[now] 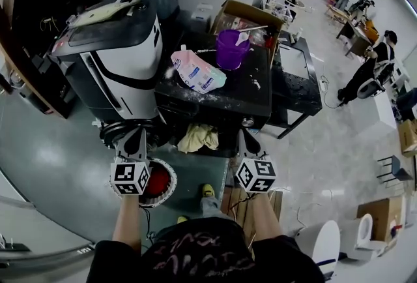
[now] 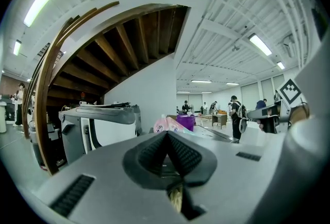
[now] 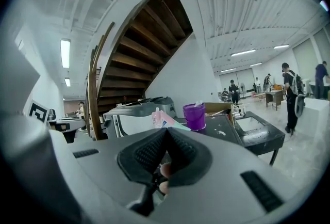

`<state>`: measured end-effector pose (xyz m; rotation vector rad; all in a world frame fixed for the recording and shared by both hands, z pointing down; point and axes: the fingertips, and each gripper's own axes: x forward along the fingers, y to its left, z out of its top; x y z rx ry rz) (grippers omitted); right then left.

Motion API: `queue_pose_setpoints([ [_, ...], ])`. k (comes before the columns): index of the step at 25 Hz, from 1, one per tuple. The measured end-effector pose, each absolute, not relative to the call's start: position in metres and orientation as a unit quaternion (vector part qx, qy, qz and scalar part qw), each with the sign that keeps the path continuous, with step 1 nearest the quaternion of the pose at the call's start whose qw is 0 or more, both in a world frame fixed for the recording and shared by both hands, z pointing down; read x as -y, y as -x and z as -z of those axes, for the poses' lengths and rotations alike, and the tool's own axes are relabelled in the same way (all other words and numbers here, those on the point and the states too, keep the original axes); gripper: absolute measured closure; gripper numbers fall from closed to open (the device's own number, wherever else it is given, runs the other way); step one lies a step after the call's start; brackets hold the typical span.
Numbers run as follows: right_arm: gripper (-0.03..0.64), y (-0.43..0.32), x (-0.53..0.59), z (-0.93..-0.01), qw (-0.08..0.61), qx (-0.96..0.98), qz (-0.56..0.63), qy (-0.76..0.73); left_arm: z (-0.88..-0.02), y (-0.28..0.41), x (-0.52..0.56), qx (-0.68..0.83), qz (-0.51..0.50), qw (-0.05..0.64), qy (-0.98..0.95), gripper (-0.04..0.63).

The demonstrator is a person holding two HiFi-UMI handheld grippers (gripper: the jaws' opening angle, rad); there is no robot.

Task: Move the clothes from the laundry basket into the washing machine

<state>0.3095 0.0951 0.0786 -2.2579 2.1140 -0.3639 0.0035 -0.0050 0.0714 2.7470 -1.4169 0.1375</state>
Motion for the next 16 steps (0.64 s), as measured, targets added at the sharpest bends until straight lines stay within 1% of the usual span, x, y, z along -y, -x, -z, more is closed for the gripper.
queue_pose_setpoints([
  [16, 0.614, -0.300, -0.111, -0.062, 0.023, -0.673, 0.099, 0.733, -0.059, 0.009, -0.006, 0.459, -0.032, 0.015, -0.888, 0.584],
])
